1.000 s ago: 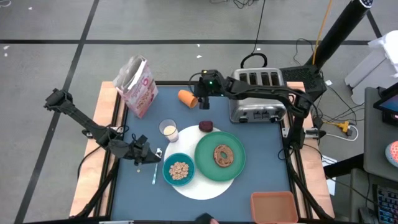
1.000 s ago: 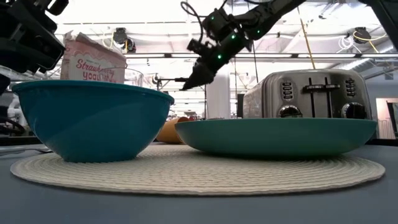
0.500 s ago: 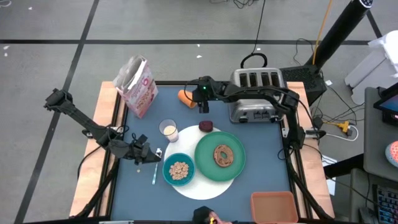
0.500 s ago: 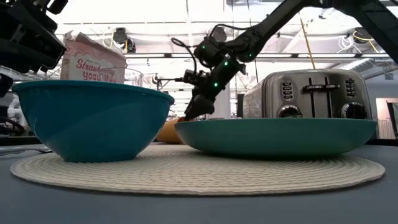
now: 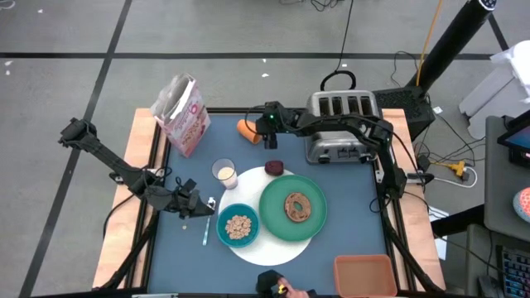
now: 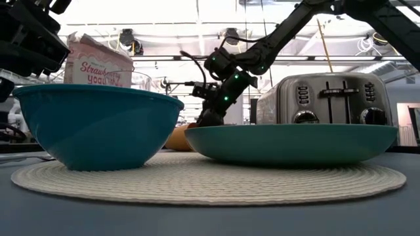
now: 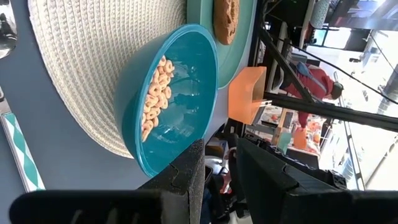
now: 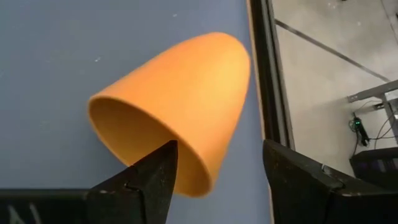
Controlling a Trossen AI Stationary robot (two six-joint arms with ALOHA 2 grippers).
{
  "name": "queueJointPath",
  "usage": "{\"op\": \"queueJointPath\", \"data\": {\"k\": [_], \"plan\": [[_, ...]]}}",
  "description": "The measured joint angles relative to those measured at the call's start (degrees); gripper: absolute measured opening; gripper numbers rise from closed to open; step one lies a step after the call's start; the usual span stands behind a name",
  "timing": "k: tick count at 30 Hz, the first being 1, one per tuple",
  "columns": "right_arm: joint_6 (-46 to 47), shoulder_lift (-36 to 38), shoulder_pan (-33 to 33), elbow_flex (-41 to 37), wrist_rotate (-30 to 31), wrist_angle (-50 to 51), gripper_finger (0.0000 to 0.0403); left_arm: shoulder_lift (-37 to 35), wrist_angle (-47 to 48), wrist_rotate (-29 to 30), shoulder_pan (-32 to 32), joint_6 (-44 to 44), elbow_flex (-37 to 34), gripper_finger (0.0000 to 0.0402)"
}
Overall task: Arrange a breakfast setting
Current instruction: Adjust the orange cup
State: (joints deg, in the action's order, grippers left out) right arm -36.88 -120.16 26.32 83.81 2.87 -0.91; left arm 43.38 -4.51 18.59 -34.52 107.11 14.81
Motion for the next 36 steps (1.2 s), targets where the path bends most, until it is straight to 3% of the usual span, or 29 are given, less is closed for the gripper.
{"op": "queueJointPath", "data": {"k": [7, 29, 36], "plan": [[0.27, 0.0, 0.26, 0.0, -2.01, 0.37, 0.019, 0.0, 0.0, 0.26, 0.0, 0.0, 0.0, 0.0099], [3.33, -0.9, 2.85, -0.04, -7.72, 0.26, 0.001, 0.0, -0.04, 2.1, 0.0, 0.0, -0.02, 0.0099], [3.26, -0.73, 2.85, -0.04, -7.61, 0.36, 0.0009, 0.0, -0.04, 2.12, 0.0, -0.33, -0.02, 0.0099]]}}
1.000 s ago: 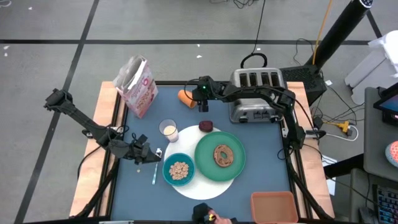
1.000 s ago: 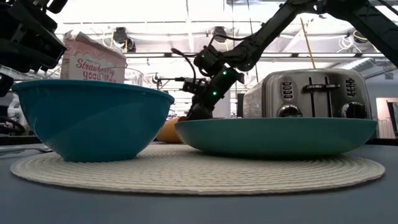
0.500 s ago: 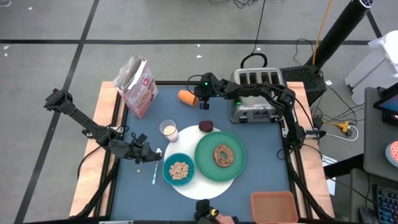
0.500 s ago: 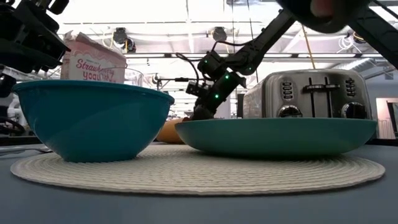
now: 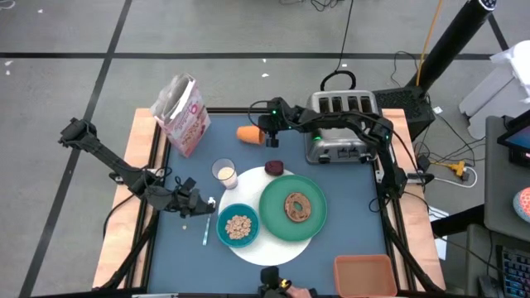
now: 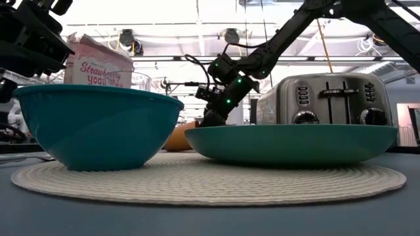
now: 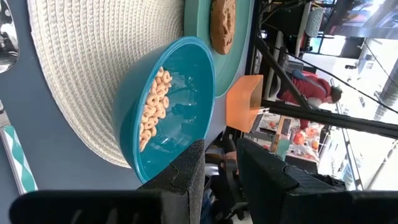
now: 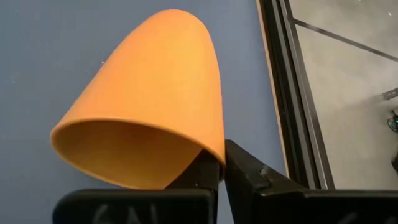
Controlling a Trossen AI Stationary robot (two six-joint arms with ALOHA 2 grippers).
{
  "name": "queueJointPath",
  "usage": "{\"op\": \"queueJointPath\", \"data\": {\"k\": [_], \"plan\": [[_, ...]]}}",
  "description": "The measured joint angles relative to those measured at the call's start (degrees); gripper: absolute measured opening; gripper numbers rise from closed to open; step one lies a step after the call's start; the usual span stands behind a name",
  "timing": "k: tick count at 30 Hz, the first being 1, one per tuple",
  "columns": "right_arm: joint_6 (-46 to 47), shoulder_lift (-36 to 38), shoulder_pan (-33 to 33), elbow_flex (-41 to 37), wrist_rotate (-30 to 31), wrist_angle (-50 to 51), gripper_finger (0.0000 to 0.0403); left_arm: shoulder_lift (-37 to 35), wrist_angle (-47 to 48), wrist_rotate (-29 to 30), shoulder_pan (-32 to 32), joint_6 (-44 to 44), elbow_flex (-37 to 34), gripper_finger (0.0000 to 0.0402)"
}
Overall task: Arrange a breakfast setting
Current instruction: Adjust the orange cup
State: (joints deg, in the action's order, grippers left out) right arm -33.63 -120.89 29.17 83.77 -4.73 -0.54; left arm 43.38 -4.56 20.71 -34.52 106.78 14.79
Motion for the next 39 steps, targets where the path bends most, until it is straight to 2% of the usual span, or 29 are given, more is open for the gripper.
{"op": "queueJointPath", "data": {"k": [6, 8, 13, 21, 25, 29, 32, 39], "plan": [[-0.07, 2.95, -0.02, 0.0, 0.74, 3.55, 0.0005, 0.0, -0.02, 0.0, 0.0, -0.04, 0.0, 0.0099], [-0.09, 4.7, -0.08, 0.0, 2.7, 5.69, 0.0005, 0.0, 0.0, 0.02, 0.0, -0.04, 0.01, 0.0099], [-0.11, 10.61, -0.41, 0.0, 7.49, 15.22, 0.0005, 0.0, 0.0, 0.04, 0.0, -0.05, 0.0, 0.0099], [4.74, 21.25, -0.79, 1.22, 7.87, 32.42, 0.0005, 0.02, 0.0, 0.08, 0.0, -0.69, 0.0, 0.0099], [5.88, 22.27, -0.86, 7.29, 7.95, 42.88, 0.0003, 0.02, 0.03, 0.1, 0.0, -1.56, 0.0, 0.0099], [5.56, 20.13, -1.73, 15.6, 10.94, 47.57, 0.0002, 0.02, 0.04, 0.09, 0.0, -1.87, 0.0, 0.0099], [4.64, 17.07, -2.45, 22.64, 15.19, 51.45, 0.0001, 0.02, 0.02, 0.11, 0.0, -2.63, 0.0, 0.0099], [4.42, 7.31, -3.01, 38.88, 15.25, 66.62, 0.0001, 0.02, 0.02, 0.33, 0.0, -3.04, 0.0, 0.0099]]}}
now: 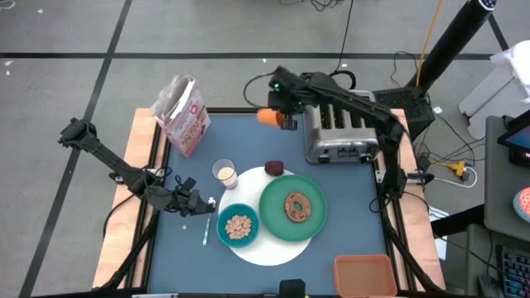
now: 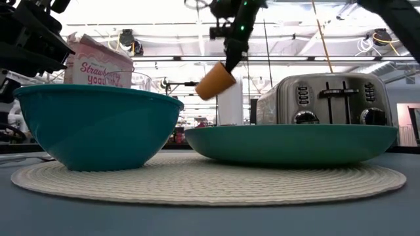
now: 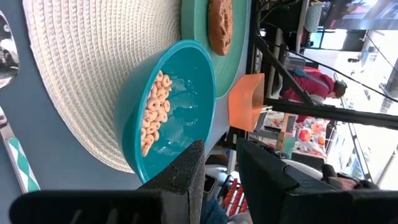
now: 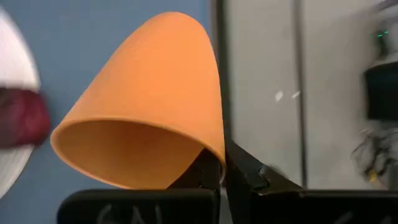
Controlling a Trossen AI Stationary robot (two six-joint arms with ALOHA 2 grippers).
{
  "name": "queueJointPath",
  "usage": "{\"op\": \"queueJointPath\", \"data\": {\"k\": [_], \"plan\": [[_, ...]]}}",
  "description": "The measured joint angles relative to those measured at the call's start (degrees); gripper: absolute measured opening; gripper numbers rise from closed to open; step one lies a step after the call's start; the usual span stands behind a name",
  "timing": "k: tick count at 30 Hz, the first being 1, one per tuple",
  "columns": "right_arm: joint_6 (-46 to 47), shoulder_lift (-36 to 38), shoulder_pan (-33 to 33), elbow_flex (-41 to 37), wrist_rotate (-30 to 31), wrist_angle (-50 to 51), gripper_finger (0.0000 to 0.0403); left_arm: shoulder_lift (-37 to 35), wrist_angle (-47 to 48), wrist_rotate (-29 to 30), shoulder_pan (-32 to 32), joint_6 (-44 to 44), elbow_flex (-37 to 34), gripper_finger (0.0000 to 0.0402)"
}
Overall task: Arrange a breakfast setting
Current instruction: Adjust the orange cup
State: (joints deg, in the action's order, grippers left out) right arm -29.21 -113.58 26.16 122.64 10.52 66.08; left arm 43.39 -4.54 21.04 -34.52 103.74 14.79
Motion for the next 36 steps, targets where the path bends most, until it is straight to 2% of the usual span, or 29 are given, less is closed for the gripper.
{"op": "queueJointPath", "data": {"k": [6, 9, 15, 21, 36], "plan": [[-2.61, -7.78, -0.05, 2.35, -0.09, 13.56, 0.0001, 0.0, 0.0, 0.0, 0.0, -0.09, 0.0, 0.0099], [-5.52, -11.51, -0.03, 2.35, -0.08, 17.23, 0.0001, 0.0, 0.0, 0.0, 0.0, -0.76, 0.0, 0.0099], [-9.8, -15.79, -0.03, 2.35, -0.06, 17.54, 0.0002, 0.0, 0.0, 0.05, 0.0, -1.57, 0.0, 0.0099], [-13.55, -16.19, -0.03, 2.35, -0.04, 17.5, 0.0003, 0.0, 0.0, 0.06, 0.0, -1.57, 0.0, 0.0099], [-13.53, -16.19, -1.42, 2.35, 0.24, 17.22, 0.0004, 0.0, 0.0, 0.08, 0.0, -1.49, 0.0, 0.0099]]}}
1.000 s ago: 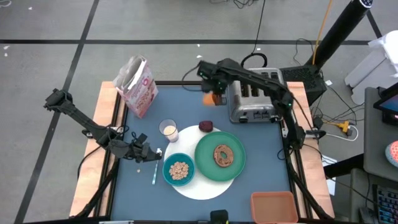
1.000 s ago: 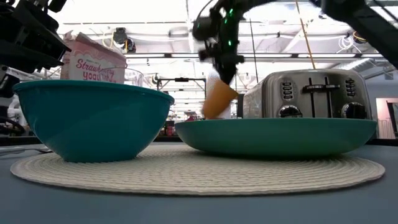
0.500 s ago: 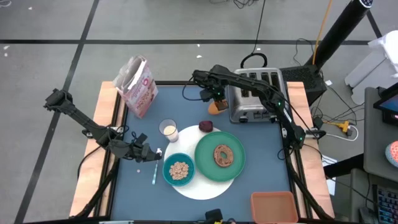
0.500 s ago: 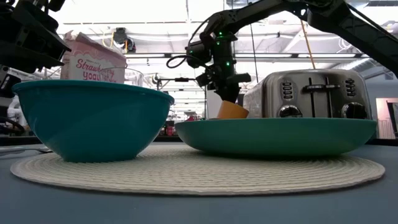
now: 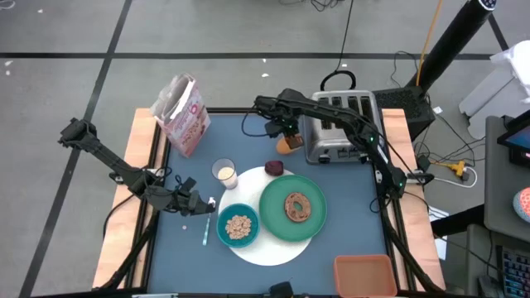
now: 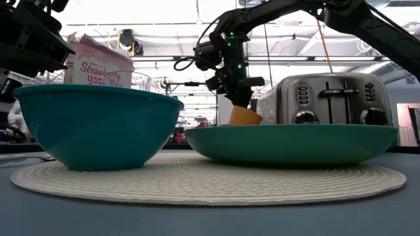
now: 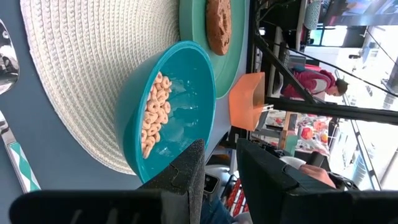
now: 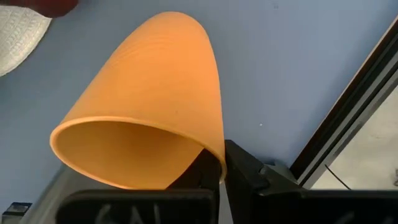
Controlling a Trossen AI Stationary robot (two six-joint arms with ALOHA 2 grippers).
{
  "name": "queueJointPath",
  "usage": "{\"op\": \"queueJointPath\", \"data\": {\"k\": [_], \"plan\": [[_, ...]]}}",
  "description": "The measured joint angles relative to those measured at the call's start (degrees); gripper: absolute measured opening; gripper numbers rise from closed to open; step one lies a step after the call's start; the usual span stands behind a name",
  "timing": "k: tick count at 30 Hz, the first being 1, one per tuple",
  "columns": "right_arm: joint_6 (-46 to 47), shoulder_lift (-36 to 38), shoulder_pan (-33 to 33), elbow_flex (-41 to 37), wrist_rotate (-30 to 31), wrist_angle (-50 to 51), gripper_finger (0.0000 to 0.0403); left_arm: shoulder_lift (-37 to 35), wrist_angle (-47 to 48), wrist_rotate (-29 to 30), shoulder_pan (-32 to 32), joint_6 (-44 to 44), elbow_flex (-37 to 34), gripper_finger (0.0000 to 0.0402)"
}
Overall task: Arrange a breakfast setting
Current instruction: Adjust the orange cup
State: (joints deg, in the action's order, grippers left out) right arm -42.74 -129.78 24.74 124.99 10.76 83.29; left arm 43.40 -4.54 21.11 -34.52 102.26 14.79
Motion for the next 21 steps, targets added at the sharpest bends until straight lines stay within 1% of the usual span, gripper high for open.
{"op": "queueJointPath", "data": {"k": [5, 12, 15, 21], "plan": [[0.0, 0.0, -0.73, 0.0, 0.03, -1.29, 0.0016, 0.0, 0.0, 0.01, 0.0, -0.02, 0.0, 0.0099], [0.02, -0.02, -1.04, 0.0, 0.01, -2.06, 0.0064, 0.0, 0.0, 0.01, 0.0, -0.09, 0.0, 0.0099], [0.02, -0.02, -1.04, 0.0, 0.03, -2.14, 0.0079, 0.0, 0.0, 0.01, 0.0, -0.09, 0.0, 0.0099], [0.04, -0.02, -1.24, 0.0, 0.09, -2.32, 0.0091, 0.0, 0.0, 0.01, 0.0, -0.09, 0.0, 0.0099]]}}
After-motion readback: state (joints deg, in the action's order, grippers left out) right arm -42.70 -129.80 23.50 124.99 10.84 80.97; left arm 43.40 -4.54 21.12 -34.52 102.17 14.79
